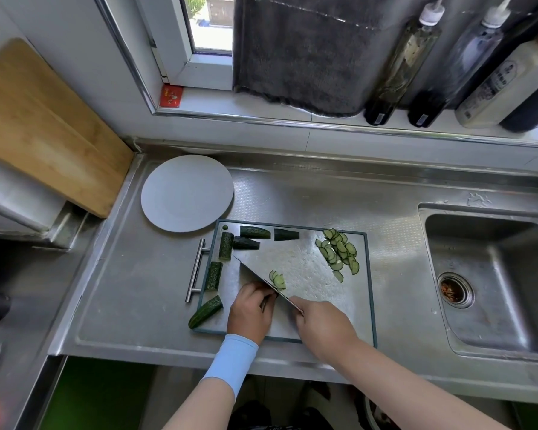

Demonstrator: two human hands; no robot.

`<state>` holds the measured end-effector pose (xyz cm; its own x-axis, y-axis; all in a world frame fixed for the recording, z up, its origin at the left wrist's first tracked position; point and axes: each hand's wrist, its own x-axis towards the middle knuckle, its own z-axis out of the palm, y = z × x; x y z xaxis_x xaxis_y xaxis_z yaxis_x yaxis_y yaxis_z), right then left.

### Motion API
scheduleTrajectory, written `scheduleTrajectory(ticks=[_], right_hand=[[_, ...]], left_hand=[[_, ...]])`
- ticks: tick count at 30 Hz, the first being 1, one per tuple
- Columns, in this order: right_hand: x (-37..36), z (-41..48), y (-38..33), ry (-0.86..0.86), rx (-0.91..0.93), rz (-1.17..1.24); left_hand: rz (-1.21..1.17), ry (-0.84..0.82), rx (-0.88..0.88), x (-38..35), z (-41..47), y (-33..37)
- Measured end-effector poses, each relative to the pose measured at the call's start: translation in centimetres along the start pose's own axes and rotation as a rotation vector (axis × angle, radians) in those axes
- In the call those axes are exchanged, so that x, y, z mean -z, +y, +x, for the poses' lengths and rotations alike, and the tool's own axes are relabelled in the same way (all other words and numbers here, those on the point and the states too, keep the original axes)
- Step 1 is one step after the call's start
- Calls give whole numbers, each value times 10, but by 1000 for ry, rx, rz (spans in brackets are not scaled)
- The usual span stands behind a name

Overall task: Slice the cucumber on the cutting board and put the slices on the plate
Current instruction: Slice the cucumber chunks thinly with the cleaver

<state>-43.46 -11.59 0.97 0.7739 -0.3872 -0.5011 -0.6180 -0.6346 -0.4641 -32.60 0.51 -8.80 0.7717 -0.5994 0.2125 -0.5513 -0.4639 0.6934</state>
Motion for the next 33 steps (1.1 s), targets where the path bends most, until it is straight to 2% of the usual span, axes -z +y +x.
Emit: scheduleTrajectory(ticks=[10, 20, 33], right_hand=[[3, -16, 5, 9, 26, -8], [8, -36, 24, 20, 39, -57], [2, -9, 7, -30, 2, 6]], left_hand=[[17, 49, 12, 0, 1, 2], [2, 29, 1, 2, 1, 2], [-5, -6, 21, 1, -1, -1]])
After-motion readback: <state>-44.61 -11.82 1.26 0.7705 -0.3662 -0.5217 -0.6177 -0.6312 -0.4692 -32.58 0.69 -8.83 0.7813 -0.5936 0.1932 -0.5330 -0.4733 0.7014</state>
